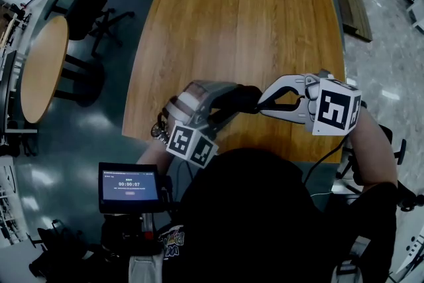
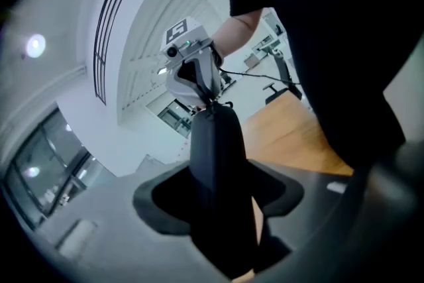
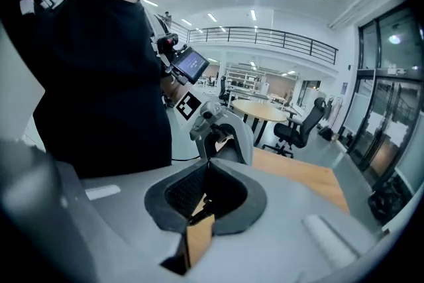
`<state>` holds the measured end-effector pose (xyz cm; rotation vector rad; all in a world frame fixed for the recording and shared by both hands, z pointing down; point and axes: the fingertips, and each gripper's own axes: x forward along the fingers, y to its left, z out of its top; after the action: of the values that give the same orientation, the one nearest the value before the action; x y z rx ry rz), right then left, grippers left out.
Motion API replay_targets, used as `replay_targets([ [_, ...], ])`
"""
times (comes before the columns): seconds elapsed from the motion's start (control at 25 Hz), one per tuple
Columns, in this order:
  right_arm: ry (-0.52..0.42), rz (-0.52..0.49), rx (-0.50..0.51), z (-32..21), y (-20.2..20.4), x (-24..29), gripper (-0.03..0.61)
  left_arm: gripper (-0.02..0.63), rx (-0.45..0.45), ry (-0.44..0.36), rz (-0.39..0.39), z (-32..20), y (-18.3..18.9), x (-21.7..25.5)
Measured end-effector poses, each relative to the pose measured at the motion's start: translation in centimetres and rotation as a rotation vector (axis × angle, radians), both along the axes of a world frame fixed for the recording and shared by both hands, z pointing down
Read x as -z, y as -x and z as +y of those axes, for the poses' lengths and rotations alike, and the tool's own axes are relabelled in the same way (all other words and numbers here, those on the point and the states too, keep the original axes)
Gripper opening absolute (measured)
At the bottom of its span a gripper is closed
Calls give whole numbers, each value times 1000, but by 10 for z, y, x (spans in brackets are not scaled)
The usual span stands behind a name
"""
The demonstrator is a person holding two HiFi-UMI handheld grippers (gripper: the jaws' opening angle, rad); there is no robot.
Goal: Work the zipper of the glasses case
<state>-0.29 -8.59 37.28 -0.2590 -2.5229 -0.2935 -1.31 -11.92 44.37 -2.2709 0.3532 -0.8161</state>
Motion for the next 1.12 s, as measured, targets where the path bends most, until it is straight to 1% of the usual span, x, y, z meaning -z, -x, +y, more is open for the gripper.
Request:
replay_targets([
  [0.04,-15,-4,-17,-3,-1,0,8,258,29,-57,-14,-5,2,3],
  [0.12,-75,-13,-70,-12,0,4,9,258,111,-188,-37,-17,6,11],
  [0.2,-143,-39,-162,-23,3,10,20,258,205,-309,-27,-30,13,21],
  [0.24,-168,-59,-219,-27,5,13,23,258,242,-339,-11,-35,16,25],
  [0.32,-239,-95,-331,-34,6,14,28,258,294,-351,12,-41,20,28],
  [0.4,-336,-112,-420,-39,6,12,28,259,321,-345,13,-45,22,28],
  [0.48,-414,-114,-471,-39,7,10,25,259,325,-324,16,-45,23,25],
  [0.56,-468,-96,-481,-37,7,6,25,259,314,-280,19,-44,22,20],
  [0.6,-518,-72,-462,-36,7,4,24,259,301,-233,24,-42,20,17],
  [0.68,-672,4,-382,-31,4,-5,20,259,260,-96,41,-35,15,6],
  [0.72,-725,40,-340,-28,3,-10,17,259,234,-24,50,-30,12,-1],
  [0.76,-747,65,-304,-25,1,-13,12,259,204,47,62,-25,9,-7],
  [0.84,-752,83,-236,-19,-1,-16,12,259,143,196,93,-13,3,-14],
  [0.96,-746,83,-132,-9,-4,-12,6,259,27,479,170,10,-4,-14],
  [1.04,-713,95,-69,-1,-4,-9,6,259,-67,660,227,26,-5,-10],
  [1.12,-657,96,-33,4,-3,-5,5,256,-147,826,285,39,-3,-1],
])
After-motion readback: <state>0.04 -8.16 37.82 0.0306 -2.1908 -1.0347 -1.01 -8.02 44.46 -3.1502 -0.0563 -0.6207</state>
